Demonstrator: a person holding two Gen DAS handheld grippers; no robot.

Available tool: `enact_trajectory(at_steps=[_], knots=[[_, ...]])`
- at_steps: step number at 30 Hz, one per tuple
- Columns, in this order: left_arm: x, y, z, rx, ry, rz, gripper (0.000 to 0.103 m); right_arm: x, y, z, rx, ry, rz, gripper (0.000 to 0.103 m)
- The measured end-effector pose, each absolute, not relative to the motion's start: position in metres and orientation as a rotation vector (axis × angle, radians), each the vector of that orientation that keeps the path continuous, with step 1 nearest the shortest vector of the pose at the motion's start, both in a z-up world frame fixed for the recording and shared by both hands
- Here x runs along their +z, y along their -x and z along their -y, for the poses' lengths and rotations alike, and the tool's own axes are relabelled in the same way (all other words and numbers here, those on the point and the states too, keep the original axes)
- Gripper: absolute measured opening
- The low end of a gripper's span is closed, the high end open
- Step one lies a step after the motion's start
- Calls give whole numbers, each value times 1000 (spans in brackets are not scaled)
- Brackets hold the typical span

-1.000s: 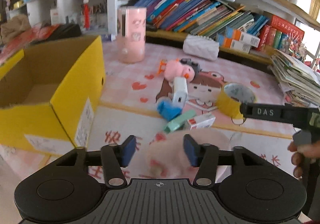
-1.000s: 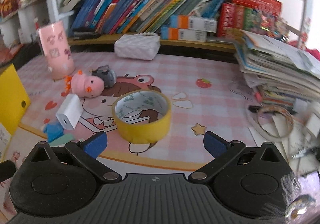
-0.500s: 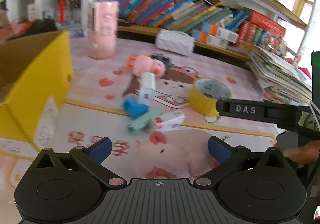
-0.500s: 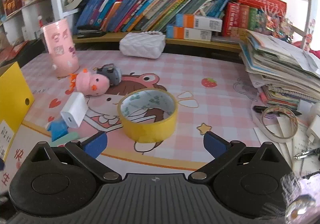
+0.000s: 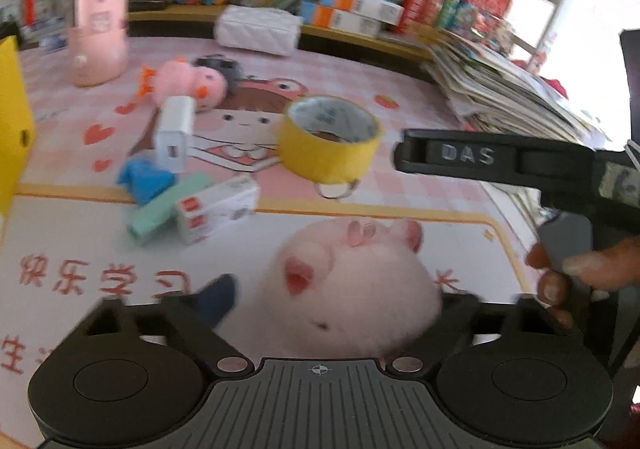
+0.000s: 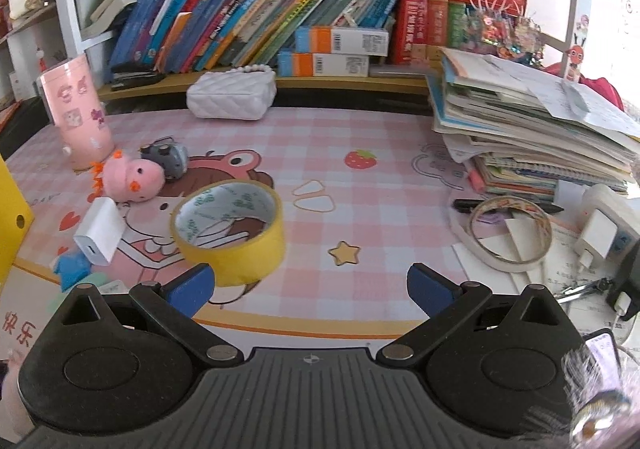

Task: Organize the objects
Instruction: 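Lift the pig with the left gripper while the right gripper grasps the yellow tape roll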

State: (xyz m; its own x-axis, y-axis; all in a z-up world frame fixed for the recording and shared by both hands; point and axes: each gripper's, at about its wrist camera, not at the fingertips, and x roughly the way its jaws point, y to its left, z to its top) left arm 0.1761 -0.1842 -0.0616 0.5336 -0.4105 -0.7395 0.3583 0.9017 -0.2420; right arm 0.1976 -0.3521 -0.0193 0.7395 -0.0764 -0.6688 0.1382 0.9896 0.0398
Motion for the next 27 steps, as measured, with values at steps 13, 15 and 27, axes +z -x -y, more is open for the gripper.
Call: enact_trajectory(at_steps=[13, 15, 27], knots=[[-33, -156, 125, -256, 147, -834, 68, -31, -224, 330, -15, -61, -743, 103], [-26, -150, 113, -220, 161, -812, 69, -36, -234, 322, 11, -26, -740, 103], [-11, -126, 78, -138, 181, -796, 69, -68, -289, 297, 63, 164, -776, 101]])
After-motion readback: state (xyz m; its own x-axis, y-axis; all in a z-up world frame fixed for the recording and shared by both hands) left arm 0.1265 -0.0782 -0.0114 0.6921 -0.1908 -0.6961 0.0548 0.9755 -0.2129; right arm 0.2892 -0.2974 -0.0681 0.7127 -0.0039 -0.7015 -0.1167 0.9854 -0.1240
